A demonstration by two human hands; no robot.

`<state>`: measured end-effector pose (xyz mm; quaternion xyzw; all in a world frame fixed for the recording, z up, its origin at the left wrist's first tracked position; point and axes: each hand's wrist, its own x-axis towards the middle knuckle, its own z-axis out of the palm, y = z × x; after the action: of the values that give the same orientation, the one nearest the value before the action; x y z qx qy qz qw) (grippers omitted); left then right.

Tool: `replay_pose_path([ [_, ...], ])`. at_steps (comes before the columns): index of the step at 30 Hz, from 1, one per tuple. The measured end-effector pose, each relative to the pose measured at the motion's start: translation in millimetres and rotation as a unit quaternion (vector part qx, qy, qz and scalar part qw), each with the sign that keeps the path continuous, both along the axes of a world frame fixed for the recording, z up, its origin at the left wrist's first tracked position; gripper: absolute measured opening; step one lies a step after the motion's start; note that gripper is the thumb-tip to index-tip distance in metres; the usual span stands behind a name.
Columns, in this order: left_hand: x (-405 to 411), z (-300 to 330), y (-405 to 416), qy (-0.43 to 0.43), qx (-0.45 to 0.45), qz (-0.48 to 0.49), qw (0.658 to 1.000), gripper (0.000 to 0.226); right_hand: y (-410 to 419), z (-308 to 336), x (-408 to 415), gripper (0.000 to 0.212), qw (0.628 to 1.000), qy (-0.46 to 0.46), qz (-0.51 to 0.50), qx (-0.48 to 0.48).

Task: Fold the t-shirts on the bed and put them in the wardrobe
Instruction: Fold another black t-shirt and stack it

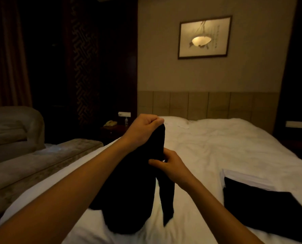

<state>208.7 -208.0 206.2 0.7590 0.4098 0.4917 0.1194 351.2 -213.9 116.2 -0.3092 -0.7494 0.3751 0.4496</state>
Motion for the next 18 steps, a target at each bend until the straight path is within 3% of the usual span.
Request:
replay_pose_path([
  [3,10.9,25.5,-16.7,0.019,0.022,-0.023,0.999,0.041,-17.5,25.6,12.1,0.014,0.998,-0.006,0.041,-0.044],
  [10,26.4,75.4,-49.2,0.000,0.099,-0.030,0.995,0.038,-54.6,78.6,28.4,0.016,1.000,0.012,-0.006,-0.008],
  [18,32.2,125.2,-74.1,-0.005,0.158,-0.038,0.987,0.042,-90.0,142.6,51.9,0.013,0.998,0.032,0.051,-0.019],
])
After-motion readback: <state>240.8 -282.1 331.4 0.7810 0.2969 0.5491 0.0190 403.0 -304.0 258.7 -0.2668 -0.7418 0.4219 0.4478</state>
